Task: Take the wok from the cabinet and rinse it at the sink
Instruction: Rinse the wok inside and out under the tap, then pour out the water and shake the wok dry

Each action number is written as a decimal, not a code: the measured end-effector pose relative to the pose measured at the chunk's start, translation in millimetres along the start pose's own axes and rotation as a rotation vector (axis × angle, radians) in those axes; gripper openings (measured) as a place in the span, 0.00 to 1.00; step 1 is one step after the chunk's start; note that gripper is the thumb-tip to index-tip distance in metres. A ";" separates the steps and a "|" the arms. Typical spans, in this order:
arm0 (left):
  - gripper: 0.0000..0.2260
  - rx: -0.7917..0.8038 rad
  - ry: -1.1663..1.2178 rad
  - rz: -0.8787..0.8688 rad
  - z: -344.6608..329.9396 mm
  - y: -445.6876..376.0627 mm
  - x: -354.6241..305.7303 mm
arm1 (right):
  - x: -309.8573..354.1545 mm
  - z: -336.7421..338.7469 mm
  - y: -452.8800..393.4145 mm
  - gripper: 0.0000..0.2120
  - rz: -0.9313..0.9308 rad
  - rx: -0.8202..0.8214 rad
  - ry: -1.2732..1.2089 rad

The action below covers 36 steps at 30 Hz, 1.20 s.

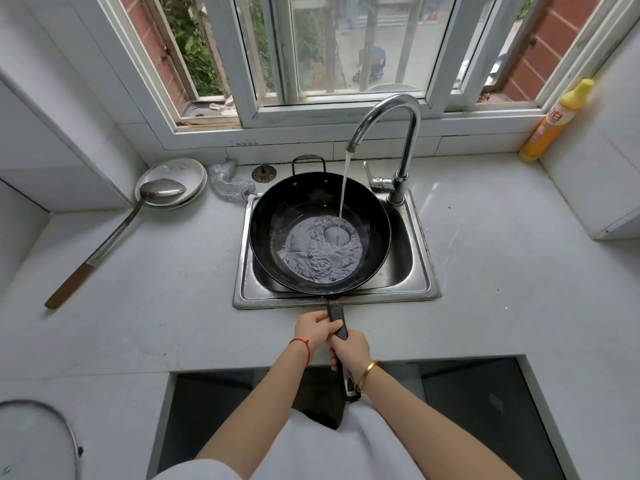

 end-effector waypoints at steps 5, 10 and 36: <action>0.13 0.022 0.005 0.011 -0.8 -5.6 0.5 | 10.8 3.6 1.0 0.10 0.010 0.171 0.180; 0.08 0.065 0.060 0.031 -5.8 -3.0 -3.9 | 56.6 56.1 -24.1 0.08 0.104 0.022 0.464; 0.06 0.170 0.028 0.169 -10.7 -9.6 -5.8 | 286.7 110.5 -201.9 0.19 0.233 -0.096 -0.300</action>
Point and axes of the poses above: each hand's wrist, its own y-axis away from the middle knuckle, its own z-axis out of the back of the hand, x = y × z, the point moved 10 cm from there along -y, towards the middle knuckle, and after that the axes turned 2 degrees about y, right-handed, at the moved point
